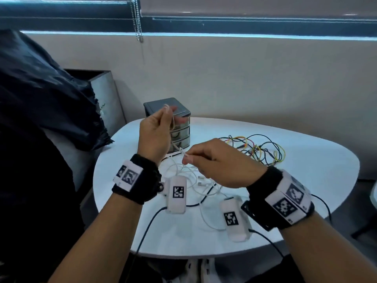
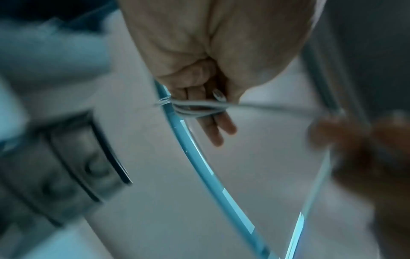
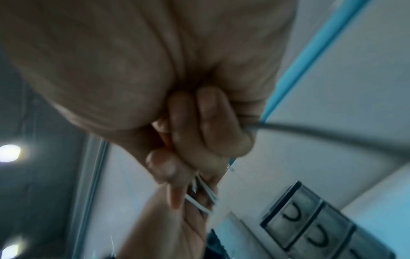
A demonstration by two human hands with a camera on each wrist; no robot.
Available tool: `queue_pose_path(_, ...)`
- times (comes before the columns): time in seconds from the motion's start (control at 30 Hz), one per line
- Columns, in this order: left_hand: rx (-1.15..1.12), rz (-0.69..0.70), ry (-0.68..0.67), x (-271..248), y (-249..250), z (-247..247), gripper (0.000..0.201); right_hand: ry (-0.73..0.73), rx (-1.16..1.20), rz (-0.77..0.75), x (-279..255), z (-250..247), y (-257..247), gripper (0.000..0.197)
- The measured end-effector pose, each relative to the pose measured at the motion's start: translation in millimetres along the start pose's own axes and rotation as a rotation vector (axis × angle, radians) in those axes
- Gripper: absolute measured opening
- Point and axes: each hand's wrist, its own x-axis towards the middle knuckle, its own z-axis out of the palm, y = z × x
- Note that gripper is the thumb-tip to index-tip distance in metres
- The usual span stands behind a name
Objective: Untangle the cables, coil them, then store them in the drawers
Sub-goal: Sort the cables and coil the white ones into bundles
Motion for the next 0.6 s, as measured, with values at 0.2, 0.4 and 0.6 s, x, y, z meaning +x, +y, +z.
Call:
queue_pose_path(0.2, 0.267, -0.091, -0.447, -42, -22, -8, 0.041, 0.299, 0.148, 0.053, 3, -27, 19, 0.019)
queue_pose_path(0.4, -0.501, -0.356, -0.307, -58, -7, 3, 0.045, 0.352, 0.271, 0.127, 10, 12, 56, 0.022)
queue_pose_path(0.6, -0.745, -0.28, 0.141, -82, -37, -22, 0.04, 0.151, 0.434, 0.359, -58, 83, 66, 0.021)
